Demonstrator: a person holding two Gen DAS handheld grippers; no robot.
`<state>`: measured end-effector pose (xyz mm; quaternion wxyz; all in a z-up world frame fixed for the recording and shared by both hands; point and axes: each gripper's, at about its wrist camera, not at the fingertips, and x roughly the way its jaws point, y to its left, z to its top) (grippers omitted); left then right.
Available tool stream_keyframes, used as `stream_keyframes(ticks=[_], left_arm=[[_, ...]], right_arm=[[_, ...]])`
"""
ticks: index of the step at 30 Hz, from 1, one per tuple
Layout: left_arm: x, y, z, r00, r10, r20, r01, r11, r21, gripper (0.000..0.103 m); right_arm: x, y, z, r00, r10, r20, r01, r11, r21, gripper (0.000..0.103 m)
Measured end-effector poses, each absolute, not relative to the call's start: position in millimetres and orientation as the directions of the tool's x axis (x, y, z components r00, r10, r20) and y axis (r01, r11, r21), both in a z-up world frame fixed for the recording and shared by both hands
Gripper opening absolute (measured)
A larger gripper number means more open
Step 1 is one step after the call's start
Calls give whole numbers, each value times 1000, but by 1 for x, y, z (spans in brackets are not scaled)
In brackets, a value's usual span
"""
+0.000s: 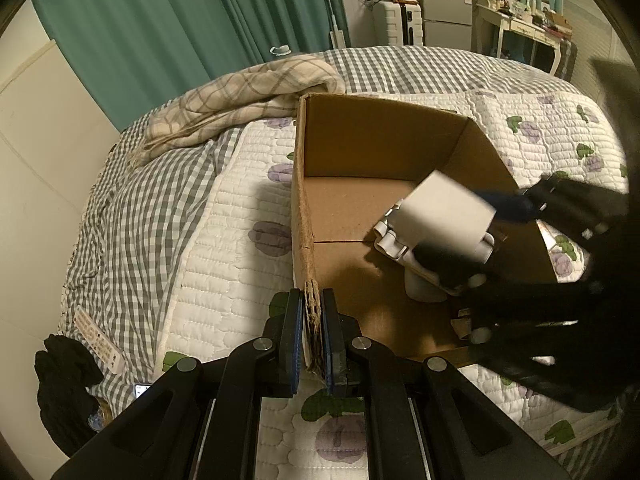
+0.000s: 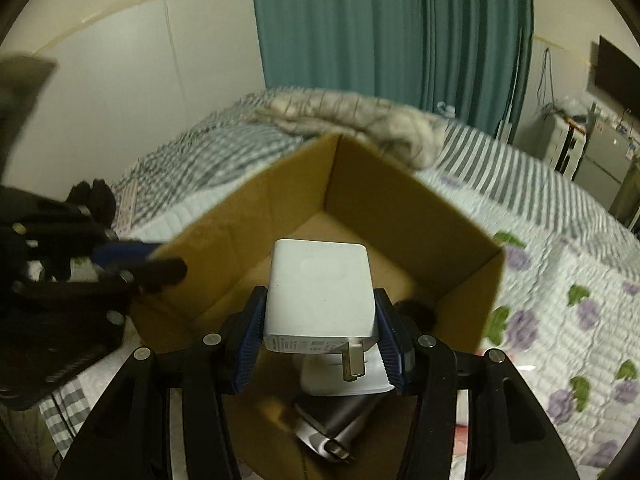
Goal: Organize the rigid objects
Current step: 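Carry the white charger into the box and release it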
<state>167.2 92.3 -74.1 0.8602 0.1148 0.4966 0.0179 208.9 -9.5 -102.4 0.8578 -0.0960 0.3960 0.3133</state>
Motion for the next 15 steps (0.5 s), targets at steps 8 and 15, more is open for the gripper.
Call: stream_keyframes(ticks=[8,15], left_arm=[[166,93,-75,505,143,-851,86,973,214,7],[166,93,-75,503,140,-853,84,974,209,7]], right_arm=[[217,-2,-122,422,461,-781,-596,790,145,51],[216,-7,-119,414,475,-777,-594,787,165,52]])
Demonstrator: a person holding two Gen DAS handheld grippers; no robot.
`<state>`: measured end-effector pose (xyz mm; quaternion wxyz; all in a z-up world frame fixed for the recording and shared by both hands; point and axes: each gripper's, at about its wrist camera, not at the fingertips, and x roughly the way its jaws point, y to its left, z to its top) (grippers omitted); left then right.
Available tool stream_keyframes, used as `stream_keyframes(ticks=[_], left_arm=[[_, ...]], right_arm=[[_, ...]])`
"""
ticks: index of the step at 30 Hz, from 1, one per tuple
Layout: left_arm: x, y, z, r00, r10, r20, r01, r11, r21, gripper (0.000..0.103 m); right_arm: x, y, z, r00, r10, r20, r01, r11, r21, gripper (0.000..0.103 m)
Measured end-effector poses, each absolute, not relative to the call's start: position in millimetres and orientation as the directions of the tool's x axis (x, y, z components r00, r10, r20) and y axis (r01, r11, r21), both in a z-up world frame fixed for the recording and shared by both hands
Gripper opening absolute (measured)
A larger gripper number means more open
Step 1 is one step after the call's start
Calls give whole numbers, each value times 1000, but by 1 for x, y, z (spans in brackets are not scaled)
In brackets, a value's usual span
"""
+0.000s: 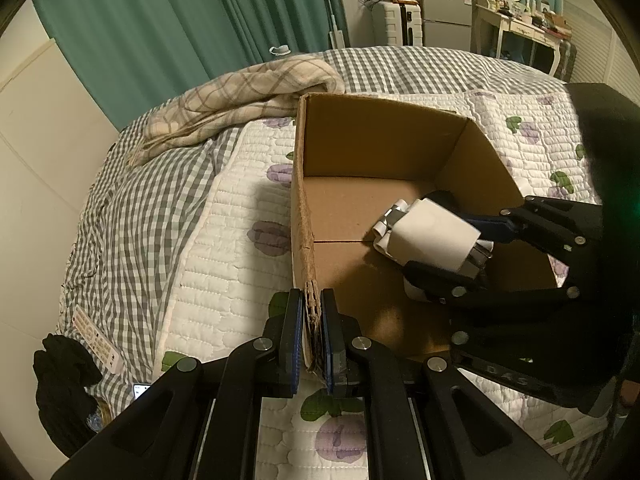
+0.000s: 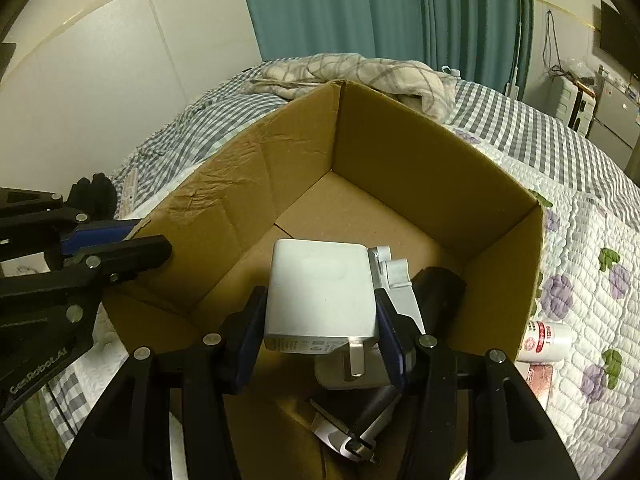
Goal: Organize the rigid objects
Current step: 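Carry the white charger into the box and release it, then grasp the pink rose-patterned card case with the right tool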
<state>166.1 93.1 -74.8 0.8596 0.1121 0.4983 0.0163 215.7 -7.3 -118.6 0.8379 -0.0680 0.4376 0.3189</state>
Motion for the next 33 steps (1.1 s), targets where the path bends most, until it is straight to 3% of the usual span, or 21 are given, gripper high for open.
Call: stream_keyframes(ticks=[1,2,3,6,8,15,23,28,33], left_arm=[[166,93,-75,500,134,-856,85,976,202,7],[167,94,-75,500,135,-855,83,976,202,7],[167,93,-75,499,137,-855,83,975,204,7],[169,94,-74,495,141,-857,80,975,207,7],[168,94,-73,496,138,-858,81,976,204,7],[167,93,-73,495,142,-857,79,975,207,7],[166,93,-72,495,140,-858,79,976,205,7],[165,94,-72,494,143,-858,78,975,207,7],[162,95,-72,490,145,-860,83,974,212,7]], right_arm=[[214,-10,-114,429,482,-764,-595,787,162,59],[211,-15,-109,453,491,-744,-599,786,154,76],[210,-20,-103,474,494,-729,-602,786,142,83],[207,-41,-82,534,495,-686,-600,793,106,86],[206,-56,-67,577,482,-660,-581,809,83,93],[203,-130,-13,754,343,-561,-429,903,-24,99],[197,-184,4,827,198,-526,-288,953,-95,101],[196,-197,-32,807,140,-574,-233,968,-92,101],[204,-193,-106,711,119,-693,-220,974,-58,101]])
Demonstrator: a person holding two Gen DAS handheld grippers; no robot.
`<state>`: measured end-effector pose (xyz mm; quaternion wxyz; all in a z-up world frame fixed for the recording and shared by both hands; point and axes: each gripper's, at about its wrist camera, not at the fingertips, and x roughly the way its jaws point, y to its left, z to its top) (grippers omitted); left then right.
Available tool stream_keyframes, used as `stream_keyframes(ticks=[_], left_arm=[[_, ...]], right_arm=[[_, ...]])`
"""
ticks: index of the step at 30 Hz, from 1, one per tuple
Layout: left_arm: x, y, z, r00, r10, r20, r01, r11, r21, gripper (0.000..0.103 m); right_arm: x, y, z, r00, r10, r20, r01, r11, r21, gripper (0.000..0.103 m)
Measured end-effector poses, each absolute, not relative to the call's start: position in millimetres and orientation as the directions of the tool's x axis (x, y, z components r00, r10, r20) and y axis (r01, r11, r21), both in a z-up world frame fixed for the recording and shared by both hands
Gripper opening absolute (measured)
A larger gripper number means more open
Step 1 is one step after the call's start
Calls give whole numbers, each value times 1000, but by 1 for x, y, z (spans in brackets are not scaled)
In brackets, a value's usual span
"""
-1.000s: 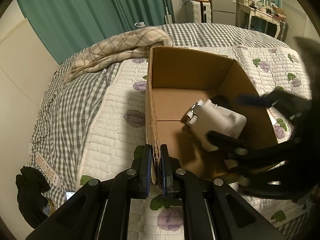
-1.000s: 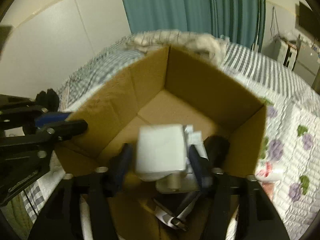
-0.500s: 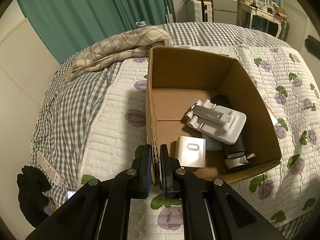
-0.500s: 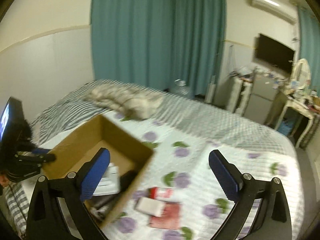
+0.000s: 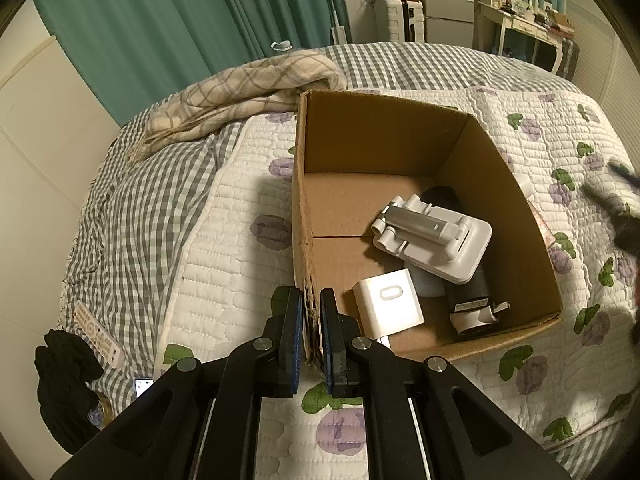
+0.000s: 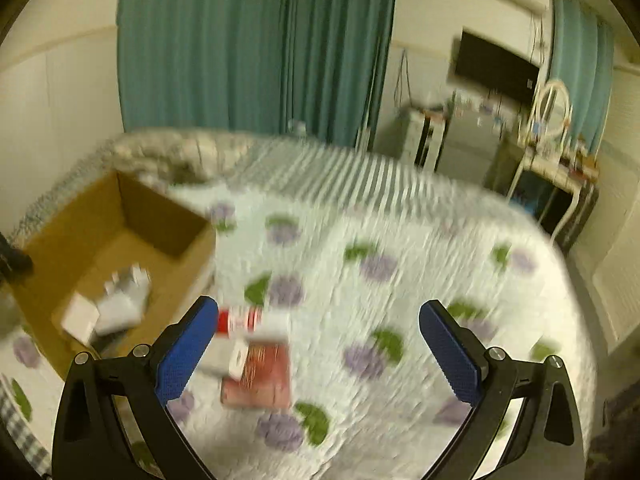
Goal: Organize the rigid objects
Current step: 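Grasp the pink rose-patterned card case with the right tool, then carry the pink card case into the box and release it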
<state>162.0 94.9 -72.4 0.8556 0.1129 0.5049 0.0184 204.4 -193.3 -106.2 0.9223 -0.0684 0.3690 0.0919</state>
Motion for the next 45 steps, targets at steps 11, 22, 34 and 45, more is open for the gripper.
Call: stream_keyframes(ticks=[11,22,34,45], left_arm=[[164,94,-73,487,157,-859,73,973,219,7],[164,94,-74,488,160,-858,71,972,222,7],[164,95,-73,485,159,-860,70,973,219,7],[164,95,-73,487,157,-859,70,974,217,7]], right_arm=[[222,-174,-181,519,97,-849,-298,952,-74,101],[242,-154,-214,452,95,-887,-337,939,-71,96],[240,-155,-209,458,121,-881,-330,943,-42,69],[211,-191,-169,556,125,-822,-213,977,5,69]])
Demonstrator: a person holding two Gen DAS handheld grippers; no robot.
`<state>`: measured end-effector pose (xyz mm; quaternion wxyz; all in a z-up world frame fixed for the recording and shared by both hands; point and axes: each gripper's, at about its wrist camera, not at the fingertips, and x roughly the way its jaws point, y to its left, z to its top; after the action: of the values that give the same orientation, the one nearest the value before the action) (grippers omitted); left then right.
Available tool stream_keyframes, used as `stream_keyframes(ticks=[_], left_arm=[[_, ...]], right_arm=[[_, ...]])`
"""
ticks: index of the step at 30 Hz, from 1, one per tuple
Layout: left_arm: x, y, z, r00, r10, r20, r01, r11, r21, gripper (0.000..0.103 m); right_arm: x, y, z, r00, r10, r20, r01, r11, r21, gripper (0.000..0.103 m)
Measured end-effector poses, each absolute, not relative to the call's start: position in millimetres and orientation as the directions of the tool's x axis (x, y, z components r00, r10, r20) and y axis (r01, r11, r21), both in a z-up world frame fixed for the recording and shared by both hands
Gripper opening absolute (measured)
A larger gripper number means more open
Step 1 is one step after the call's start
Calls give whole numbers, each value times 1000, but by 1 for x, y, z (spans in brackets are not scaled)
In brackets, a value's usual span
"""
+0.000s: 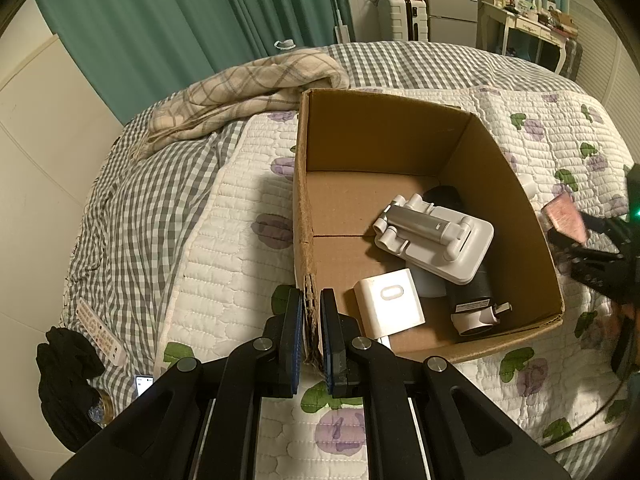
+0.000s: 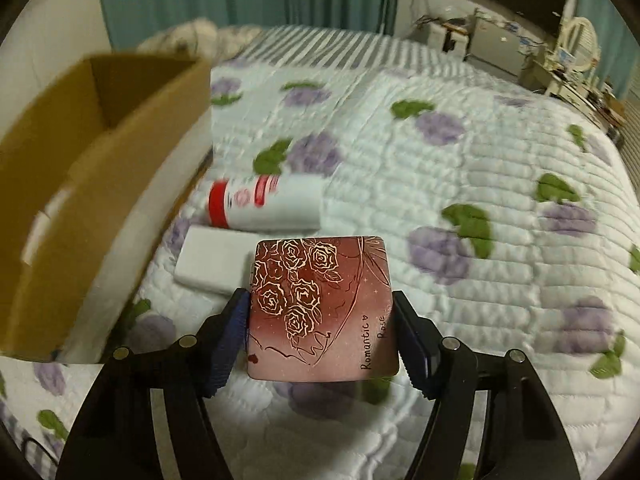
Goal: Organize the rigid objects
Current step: 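Carry the pink card case into the box and release it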
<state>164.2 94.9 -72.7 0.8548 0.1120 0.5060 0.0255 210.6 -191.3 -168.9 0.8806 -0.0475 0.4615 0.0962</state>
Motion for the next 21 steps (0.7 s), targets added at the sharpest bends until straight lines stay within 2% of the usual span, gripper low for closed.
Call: stream_keyframes(ticks=[11,18,21], left_arm=[[165,94,-72,486,162,-859,71,972,223,7],[166,93,-72,486,160,-859,72,973,221,7],[166,93,-73,487,159,-859,73,972,222,7]], right_arm=[[204,-191,-74,697,197,-689,-242,970,33,69],[206,-155,-8,748,301,-591,-350,936,33,69],[204,-131,5,743,344,-574,-402,915,29,69]])
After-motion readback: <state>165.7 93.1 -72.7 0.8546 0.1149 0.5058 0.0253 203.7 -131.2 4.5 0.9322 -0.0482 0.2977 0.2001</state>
